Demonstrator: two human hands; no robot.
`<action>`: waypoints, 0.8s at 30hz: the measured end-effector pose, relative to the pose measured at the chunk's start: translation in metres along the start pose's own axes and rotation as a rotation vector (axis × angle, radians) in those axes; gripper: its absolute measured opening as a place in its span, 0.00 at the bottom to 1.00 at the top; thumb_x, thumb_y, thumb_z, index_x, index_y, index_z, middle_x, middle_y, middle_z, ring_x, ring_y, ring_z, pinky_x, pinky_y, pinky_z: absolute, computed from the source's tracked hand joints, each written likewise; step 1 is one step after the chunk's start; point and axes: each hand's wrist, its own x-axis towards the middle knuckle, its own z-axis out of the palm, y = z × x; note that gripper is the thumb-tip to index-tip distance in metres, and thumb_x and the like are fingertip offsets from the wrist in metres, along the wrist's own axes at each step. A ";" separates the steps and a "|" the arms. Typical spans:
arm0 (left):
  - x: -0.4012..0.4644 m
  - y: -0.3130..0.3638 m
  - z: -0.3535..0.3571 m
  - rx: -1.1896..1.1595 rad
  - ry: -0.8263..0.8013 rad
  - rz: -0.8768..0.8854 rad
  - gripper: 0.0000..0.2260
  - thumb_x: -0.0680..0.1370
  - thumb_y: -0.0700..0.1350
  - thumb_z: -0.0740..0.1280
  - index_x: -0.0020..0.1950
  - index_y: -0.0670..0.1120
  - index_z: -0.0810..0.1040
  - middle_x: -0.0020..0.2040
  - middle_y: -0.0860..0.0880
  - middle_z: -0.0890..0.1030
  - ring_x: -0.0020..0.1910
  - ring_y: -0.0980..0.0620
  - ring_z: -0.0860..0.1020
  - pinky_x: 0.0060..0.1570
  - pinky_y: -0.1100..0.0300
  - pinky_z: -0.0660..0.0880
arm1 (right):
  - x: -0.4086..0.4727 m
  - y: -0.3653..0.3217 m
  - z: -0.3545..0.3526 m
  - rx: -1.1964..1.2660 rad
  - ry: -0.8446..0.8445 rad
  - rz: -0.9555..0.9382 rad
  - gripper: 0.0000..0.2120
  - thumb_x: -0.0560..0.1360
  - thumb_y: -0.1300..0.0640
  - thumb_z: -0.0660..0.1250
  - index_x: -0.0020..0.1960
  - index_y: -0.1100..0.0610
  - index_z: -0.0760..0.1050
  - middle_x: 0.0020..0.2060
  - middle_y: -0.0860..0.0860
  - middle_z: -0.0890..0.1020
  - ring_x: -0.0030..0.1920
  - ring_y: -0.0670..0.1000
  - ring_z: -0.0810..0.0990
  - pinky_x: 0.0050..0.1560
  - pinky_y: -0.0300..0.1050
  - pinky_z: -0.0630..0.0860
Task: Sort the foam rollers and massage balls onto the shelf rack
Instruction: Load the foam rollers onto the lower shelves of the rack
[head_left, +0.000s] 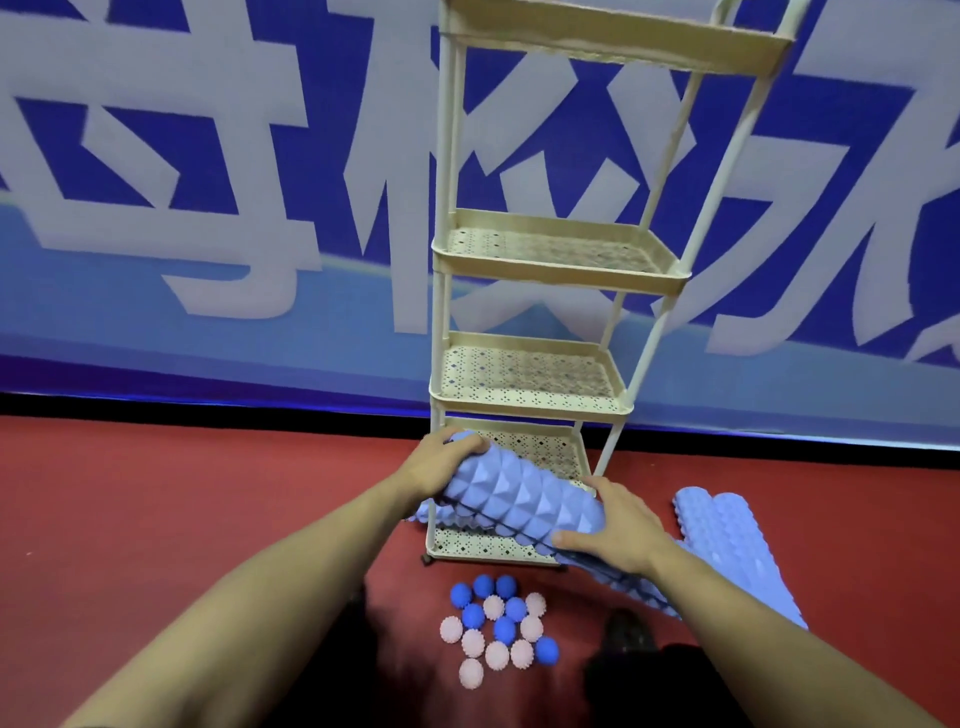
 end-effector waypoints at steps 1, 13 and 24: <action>0.000 -0.002 -0.006 -0.023 -0.011 0.005 0.11 0.67 0.58 0.70 0.39 0.51 0.80 0.40 0.54 0.80 0.41 0.54 0.76 0.46 0.57 0.71 | 0.005 0.004 0.001 0.003 -0.025 -0.027 0.52 0.58 0.26 0.74 0.76 0.42 0.62 0.67 0.45 0.74 0.68 0.51 0.75 0.66 0.48 0.71; 0.028 -0.085 -0.013 -0.006 0.013 -0.094 0.28 0.71 0.62 0.71 0.68 0.51 0.73 0.58 0.56 0.80 0.56 0.55 0.80 0.52 0.59 0.74 | 0.059 0.065 0.051 -0.333 -0.129 -0.268 0.49 0.59 0.21 0.66 0.75 0.38 0.59 0.66 0.40 0.73 0.65 0.49 0.73 0.61 0.52 0.73; 0.082 -0.091 -0.015 0.180 0.343 0.127 0.34 0.79 0.51 0.72 0.80 0.50 0.59 0.78 0.51 0.67 0.75 0.54 0.67 0.75 0.49 0.65 | 0.101 0.093 0.117 -0.643 -0.119 -0.043 0.51 0.63 0.24 0.66 0.78 0.47 0.56 0.68 0.49 0.70 0.66 0.56 0.71 0.63 0.58 0.66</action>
